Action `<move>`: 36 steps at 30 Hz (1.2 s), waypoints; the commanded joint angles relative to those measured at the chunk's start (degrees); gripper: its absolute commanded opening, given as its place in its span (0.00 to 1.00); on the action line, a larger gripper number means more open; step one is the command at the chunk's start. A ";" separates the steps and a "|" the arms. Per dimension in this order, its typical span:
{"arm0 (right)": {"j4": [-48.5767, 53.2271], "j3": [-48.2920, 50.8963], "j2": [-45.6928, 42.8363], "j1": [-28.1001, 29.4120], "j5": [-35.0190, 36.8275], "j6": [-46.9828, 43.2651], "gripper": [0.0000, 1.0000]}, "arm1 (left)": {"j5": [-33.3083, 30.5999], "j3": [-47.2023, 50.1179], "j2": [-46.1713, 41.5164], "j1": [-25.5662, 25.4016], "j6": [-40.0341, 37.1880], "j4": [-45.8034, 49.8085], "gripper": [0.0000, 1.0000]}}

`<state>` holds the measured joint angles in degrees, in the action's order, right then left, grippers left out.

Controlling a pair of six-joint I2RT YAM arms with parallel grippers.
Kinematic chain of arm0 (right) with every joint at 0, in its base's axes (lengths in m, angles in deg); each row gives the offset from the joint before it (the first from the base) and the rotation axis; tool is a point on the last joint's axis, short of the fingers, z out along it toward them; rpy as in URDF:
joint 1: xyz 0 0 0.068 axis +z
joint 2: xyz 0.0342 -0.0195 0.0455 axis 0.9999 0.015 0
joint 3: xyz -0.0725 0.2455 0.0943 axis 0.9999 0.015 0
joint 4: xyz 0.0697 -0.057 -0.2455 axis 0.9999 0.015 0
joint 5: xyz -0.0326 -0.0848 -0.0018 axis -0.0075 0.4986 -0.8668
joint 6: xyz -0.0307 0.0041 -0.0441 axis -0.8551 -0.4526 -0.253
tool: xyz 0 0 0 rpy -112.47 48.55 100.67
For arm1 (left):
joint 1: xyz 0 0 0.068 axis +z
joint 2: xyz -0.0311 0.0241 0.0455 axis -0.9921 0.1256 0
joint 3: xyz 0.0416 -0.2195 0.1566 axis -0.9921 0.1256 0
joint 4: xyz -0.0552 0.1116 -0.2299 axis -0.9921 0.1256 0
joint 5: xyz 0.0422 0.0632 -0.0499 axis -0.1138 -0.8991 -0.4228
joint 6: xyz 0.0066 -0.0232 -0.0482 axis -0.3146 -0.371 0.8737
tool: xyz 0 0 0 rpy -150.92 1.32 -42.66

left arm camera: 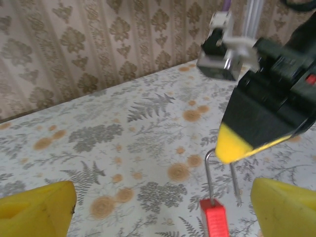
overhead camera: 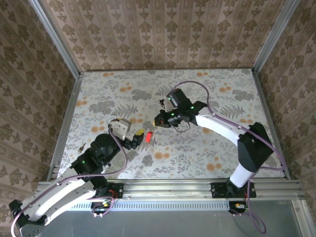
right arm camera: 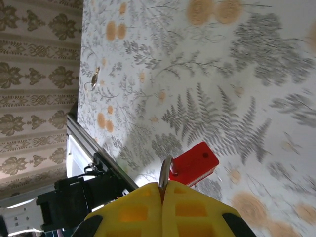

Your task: Unlock with the key

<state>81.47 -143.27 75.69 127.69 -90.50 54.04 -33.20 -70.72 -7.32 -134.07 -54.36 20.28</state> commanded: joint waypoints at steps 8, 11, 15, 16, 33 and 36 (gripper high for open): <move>-10.50 -2.74 10.31 2.58 -7.83 2.42 0.00 | -6.57 -3.26 -2.76 0.19 -0.15 8.35 0.94; -14.51 0.58 11.17 2.15 -10.44 3.24 0.00 | -7.60 -2.95 -0.83 0.14 -0.42 7.80 0.95; -15.20 3.33 10.41 1.96 -11.08 2.51 0.00 | -6.63 -3.53 2.48 0.15 0.02 6.80 0.96; -15.34 4.09 10.04 1.90 -11.24 2.34 0.00 | -6.47 -3.78 3.30 0.14 0.22 6.48 0.96; -19.90 16.18 7.59 -2.46 -15.51 -0.06 0.00 | -2.14 -4.62 14.87 -4.32 3.19 1.91 0.98; -18.67 17.09 6.81 -3.10 -15.67 -1.49 0.00 | -2.26 -4.27 16.66 -6.30 4.20 1.90 0.98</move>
<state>62.07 -127.38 84.89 125.06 -104.40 55.15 -36.28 -73.56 8.39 -139.19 -52.33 23.66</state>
